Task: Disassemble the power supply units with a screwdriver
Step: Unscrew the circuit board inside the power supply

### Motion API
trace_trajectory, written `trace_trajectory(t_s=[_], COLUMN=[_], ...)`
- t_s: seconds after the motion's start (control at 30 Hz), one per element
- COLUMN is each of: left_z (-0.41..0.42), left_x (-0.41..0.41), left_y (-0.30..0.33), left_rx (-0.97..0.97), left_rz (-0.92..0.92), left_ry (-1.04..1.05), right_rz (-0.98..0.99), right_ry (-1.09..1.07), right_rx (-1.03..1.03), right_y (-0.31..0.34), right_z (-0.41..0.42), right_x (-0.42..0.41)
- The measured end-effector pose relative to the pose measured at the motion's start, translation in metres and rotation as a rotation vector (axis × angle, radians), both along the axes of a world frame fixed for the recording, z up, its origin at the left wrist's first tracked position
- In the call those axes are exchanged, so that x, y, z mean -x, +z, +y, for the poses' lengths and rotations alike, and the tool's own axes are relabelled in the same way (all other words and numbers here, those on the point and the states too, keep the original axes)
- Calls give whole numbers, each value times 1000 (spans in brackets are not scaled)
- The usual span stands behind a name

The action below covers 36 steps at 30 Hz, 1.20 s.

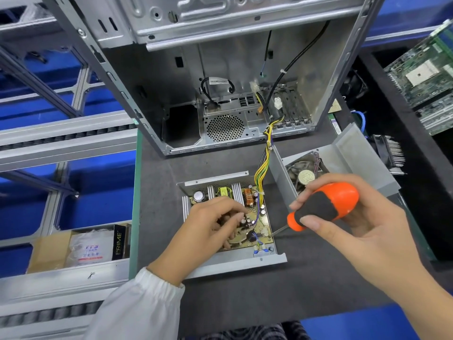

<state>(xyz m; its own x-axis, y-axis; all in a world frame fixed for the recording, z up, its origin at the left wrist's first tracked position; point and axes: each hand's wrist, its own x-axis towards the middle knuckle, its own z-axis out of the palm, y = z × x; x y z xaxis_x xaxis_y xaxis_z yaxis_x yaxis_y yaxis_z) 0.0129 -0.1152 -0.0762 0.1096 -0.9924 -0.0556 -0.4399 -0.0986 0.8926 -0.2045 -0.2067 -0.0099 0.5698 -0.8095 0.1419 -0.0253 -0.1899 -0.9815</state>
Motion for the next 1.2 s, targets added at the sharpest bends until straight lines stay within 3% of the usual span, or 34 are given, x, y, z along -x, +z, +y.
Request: trace_trajectory(t_s=[0.33,0.67,0.77,0.93,1.2], left_z=[0,-2,-5,-18,-28], left_x=[1,0,-3,-15,-16], left_y=[-1,3,9,23,34], left_rx=[-7,-6,6,-1,-28], left_rz=[-11,-72,-93,55,74], left_ry=[-18,-48,-49,3,-123], right_rz=[36,344,398,491,527], right_ry=[19,91,163,411,516], right_rx=[34,287,368,456,445], right_y=[3,18,26,39,46], right_z=[2,-11,-20,-30,-33], right_x=[0,-15,-16,-18,-20])
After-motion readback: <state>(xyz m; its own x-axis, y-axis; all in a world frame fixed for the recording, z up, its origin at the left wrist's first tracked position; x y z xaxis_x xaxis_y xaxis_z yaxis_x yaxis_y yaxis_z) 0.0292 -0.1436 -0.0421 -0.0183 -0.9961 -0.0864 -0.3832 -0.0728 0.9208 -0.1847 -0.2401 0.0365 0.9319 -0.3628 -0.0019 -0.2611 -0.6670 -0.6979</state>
